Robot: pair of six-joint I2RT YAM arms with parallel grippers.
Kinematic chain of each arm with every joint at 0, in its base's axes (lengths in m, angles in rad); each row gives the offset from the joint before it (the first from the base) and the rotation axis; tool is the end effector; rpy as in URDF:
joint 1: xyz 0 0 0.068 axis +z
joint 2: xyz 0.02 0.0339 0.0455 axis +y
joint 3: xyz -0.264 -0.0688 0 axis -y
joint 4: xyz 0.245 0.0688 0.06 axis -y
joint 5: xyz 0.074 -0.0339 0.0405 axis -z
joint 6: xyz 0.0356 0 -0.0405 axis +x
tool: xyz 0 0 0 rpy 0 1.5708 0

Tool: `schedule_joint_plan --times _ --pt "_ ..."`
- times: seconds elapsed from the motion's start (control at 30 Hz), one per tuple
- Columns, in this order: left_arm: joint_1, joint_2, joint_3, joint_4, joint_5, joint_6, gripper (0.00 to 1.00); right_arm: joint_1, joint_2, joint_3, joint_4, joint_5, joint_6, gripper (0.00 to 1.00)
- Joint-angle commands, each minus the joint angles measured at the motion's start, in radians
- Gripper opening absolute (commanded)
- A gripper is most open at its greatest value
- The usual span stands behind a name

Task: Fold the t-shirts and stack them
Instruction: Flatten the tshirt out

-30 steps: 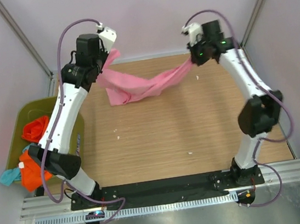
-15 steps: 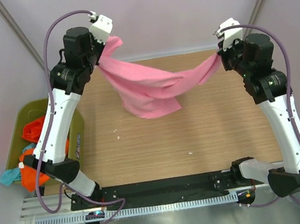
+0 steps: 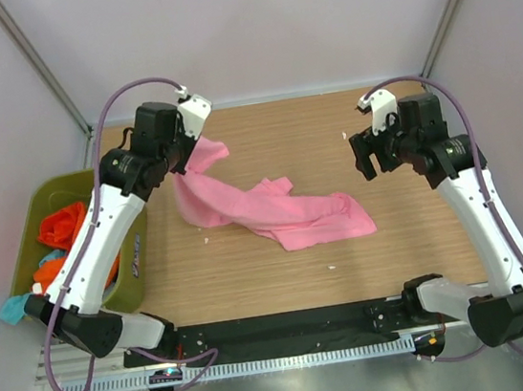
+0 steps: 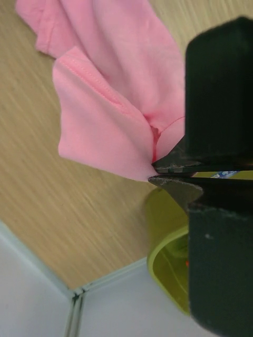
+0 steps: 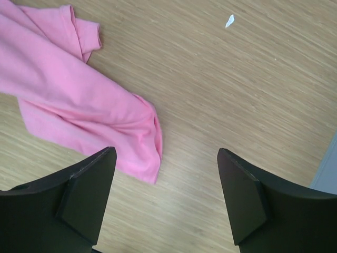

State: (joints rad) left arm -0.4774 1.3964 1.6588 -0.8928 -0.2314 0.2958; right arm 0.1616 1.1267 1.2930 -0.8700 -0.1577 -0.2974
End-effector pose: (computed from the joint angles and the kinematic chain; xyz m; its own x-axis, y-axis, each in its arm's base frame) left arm 0.2551 -0.1228 0.4309 -0.4184 0.5359 -0.7333 0.4230 0.8294 0.3648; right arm 0.2177 0.0412 0.3810 -0.5294 -0.3795 -0.7588 -0.4521 0.8830 -0.1263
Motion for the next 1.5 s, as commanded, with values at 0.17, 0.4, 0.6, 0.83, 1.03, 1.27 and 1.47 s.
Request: schedule_joint_plan --times 0.17,0.4,0.6,0.83,1.03,1.27,1.47 --pt "0.002 -0.019 -0.070 -0.032 0.089 -0.093 0.00 -0.004 0.313 0.123 0.135 -0.074 0.086 0.82" --pt "0.002 0.009 -0.073 -0.026 0.104 -0.112 0.00 -0.027 0.659 0.261 0.003 -0.201 -0.003 0.72" --pt "0.003 0.026 -0.083 -0.020 0.075 -0.104 0.00 -0.001 0.824 0.449 -0.021 -0.279 -0.046 0.72" --pt "0.003 0.064 -0.082 -0.003 0.029 -0.078 0.00 0.119 0.967 0.568 -0.041 -0.327 -0.058 0.71" --pt "0.013 0.092 -0.071 0.003 0.003 -0.067 0.00 0.210 1.056 0.670 -0.049 -0.391 -0.046 0.71" --pt "0.016 0.095 -0.080 0.000 0.001 -0.067 0.00 0.242 1.171 0.782 -0.044 -0.408 -0.036 0.69" --pt "0.025 0.095 -0.083 0.000 0.001 -0.070 0.00 0.263 1.220 0.824 -0.035 -0.410 -0.031 0.69"
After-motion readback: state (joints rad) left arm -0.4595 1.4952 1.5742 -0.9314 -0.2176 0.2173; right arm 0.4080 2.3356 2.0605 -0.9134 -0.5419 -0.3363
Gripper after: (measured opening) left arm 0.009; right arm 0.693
